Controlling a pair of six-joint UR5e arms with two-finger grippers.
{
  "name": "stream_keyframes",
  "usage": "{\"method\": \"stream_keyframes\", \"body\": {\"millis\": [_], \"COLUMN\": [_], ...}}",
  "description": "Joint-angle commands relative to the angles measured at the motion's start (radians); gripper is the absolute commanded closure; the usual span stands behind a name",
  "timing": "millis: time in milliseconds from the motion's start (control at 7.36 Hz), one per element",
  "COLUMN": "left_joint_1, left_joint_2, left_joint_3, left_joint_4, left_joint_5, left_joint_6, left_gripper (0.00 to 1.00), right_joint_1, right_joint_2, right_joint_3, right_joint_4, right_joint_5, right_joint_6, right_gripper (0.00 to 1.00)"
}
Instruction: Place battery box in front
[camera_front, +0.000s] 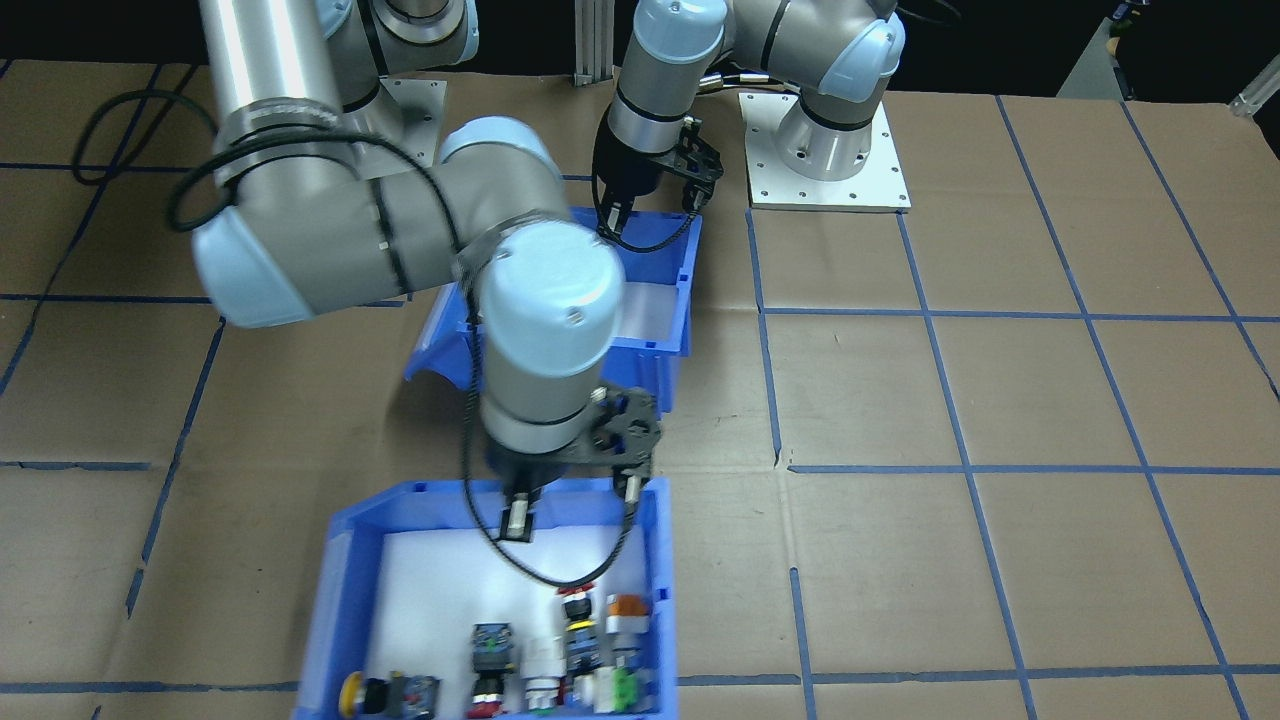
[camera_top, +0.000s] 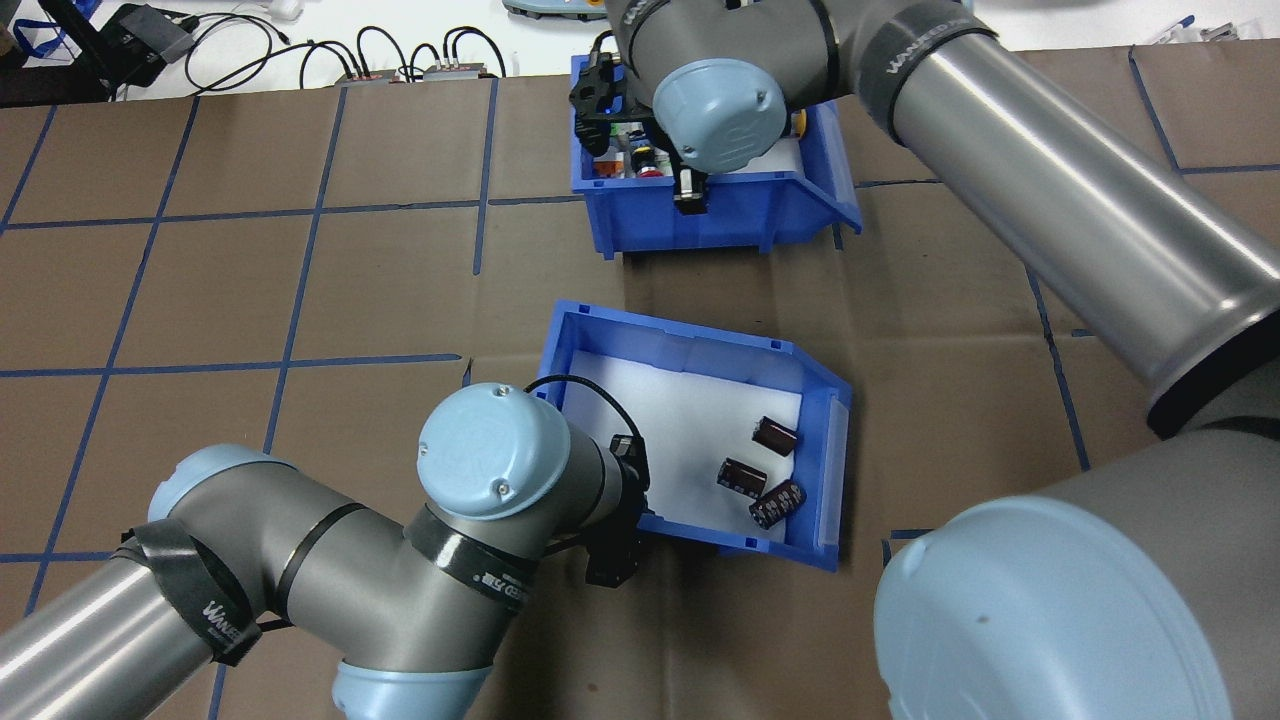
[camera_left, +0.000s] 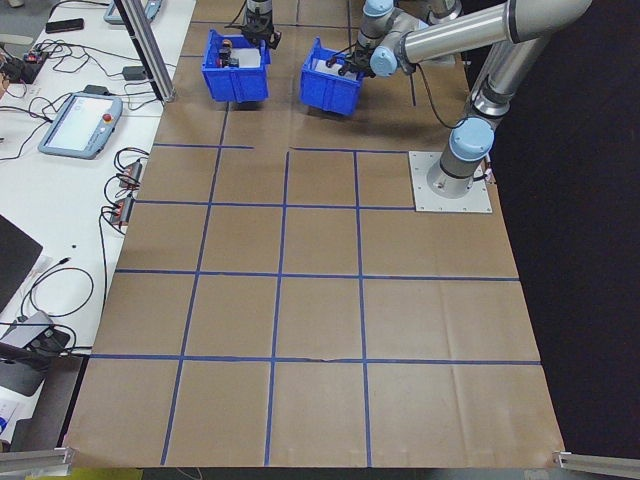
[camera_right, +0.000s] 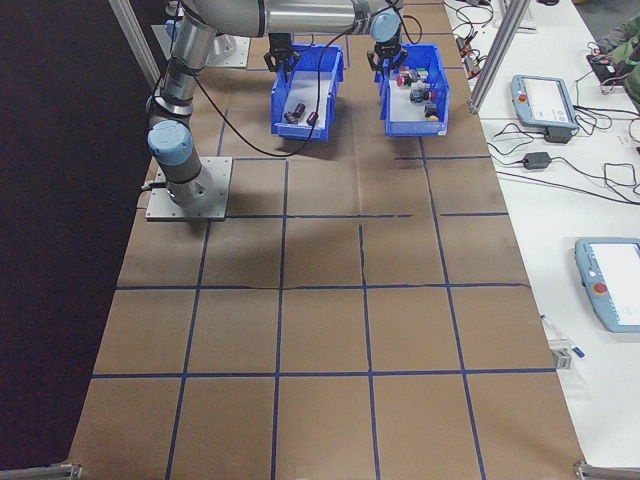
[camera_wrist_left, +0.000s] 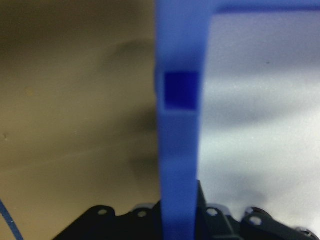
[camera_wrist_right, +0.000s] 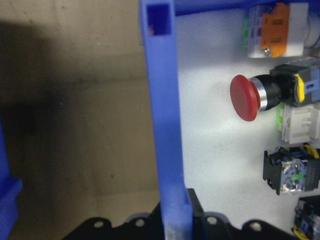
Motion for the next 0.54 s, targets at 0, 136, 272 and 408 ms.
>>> {"method": "stream_keyframes", "body": {"millis": [0, 136, 272, 408], "left_joint_1": [0.155, 0.212, 0.267, 0.312], "left_joint_2": [0.027, 0.032, 0.022, 0.0], "left_joint_3": [0.002, 0.005, 0.007, 0.042], "left_joint_4": [-0.031, -0.033, -0.035, -0.036], "left_joint_5": [-0.02, -0.064, -0.073, -0.14], "left_joint_6": [0.097, 0.132, 0.173, 0.193], "left_gripper": [1.0, 1.0, 1.0, 1.0], "right_joint_1": [-0.133, -0.171, -0.216, -0.28], "right_joint_2": [-0.003, -0.016, -0.033, -0.068], "right_joint_3": [0.002, 0.005, 0.018, 0.06], "right_joint_4": [-0.005, 0.0, 0.006, 0.003], "right_joint_5": [-0.046, -0.06, -0.061, -0.055], "right_joint_6": [-0.111, -0.147, -0.203, -0.281], "right_gripper": [0.95, 0.95, 0.95, 0.95]}}
